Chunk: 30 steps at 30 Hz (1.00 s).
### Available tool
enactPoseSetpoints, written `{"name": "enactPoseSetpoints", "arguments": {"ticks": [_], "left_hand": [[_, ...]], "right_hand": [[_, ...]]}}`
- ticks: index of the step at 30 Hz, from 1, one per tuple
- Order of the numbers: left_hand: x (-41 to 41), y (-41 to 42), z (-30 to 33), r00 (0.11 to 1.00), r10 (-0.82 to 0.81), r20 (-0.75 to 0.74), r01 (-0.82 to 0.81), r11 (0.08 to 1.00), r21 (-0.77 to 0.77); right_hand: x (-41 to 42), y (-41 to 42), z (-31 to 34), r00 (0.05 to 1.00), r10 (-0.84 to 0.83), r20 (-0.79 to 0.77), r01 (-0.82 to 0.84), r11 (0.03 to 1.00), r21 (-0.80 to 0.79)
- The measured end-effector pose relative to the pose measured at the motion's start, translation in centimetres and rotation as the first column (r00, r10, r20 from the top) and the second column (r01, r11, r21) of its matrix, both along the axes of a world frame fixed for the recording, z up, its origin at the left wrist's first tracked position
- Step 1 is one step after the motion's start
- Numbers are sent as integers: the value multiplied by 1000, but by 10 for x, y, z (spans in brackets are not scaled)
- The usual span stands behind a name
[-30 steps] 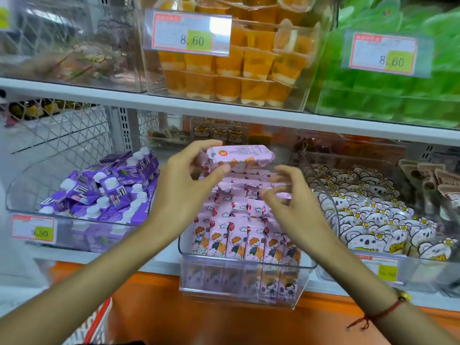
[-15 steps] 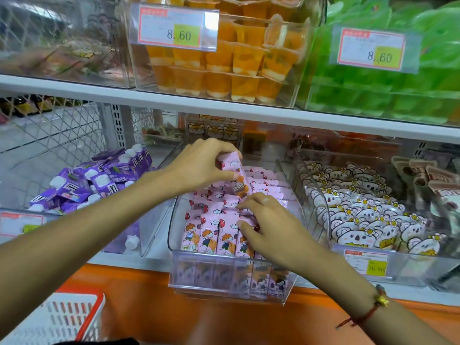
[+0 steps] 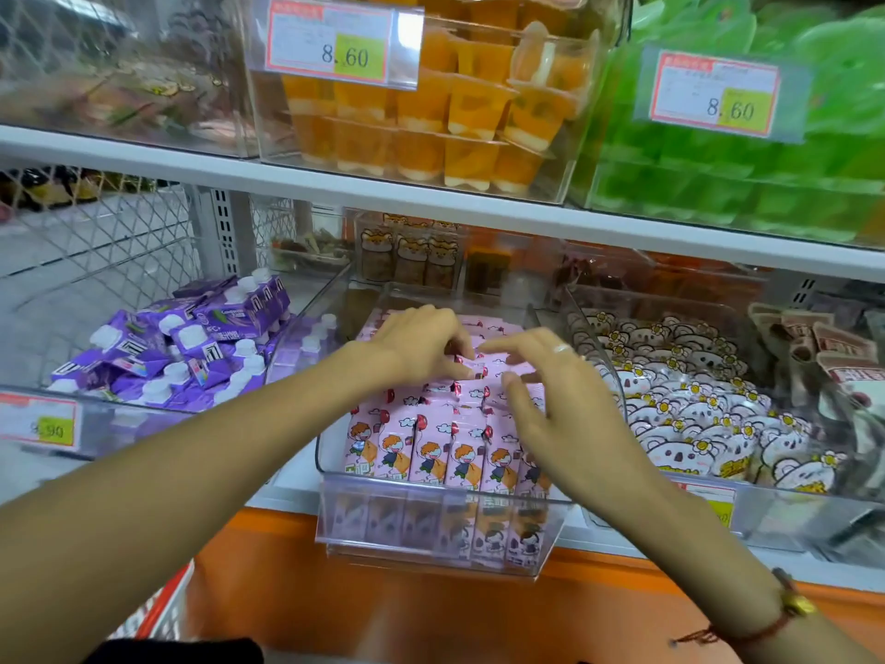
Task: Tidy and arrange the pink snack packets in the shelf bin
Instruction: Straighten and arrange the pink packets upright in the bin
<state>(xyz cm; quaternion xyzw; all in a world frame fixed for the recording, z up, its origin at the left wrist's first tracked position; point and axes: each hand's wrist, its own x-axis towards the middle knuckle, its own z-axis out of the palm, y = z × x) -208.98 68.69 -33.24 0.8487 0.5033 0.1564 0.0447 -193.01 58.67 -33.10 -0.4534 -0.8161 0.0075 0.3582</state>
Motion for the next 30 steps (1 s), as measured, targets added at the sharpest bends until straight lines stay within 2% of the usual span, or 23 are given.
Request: {"name": "enactPoseSetpoints", "arguments": {"ticks": [3,7,9,12,13,16,18,20,23,25,27,30], "left_hand": [[-6,1,2,993,-75,-95,68,995,-68],[-11,-2,9,994,-111,-7,111,994,-15],[-12,-5,10,990,-138,20,139,989,-42],[-7,-9,6,985,-144,-94,134,985,-112],[-6,-10,5,989,-119,-92,109,988,-107],[-3,-12,3,997,-43,62,49,994,-99],[-2,-14,6,969,24,245,6,993,-121],[-3,-17,11,868,107,484,-42,989,-143],[-4,-31,16,610,208,765,-133,978,-160],[-5,-46,17,458,197,867,-223,969,-102],[-9,-64,15,338,98,936,-286,958,2],[-16,-87,14,269,-22,963,-302,947,106]], "right_hand": [[-4,-2,-11,979,-16,203,30,997,-68],[-8,-1,-24,861,-41,507,92,993,-76],[-8,-1,-26,841,-41,540,112,989,-99],[-6,0,-25,843,-21,537,100,988,-118],[-7,0,-23,853,-19,522,97,988,-122],[-7,-2,-21,874,-20,485,93,988,-126],[-7,-3,-22,885,-18,466,93,986,-139],[-6,-3,-23,898,-16,440,89,985,-145],[-6,0,-24,904,-18,427,84,987,-135],[-6,2,-25,907,-21,421,89,986,-141],[-7,2,-23,929,-36,368,104,981,-166],[-9,1,-14,993,-82,83,93,985,-143]]}}
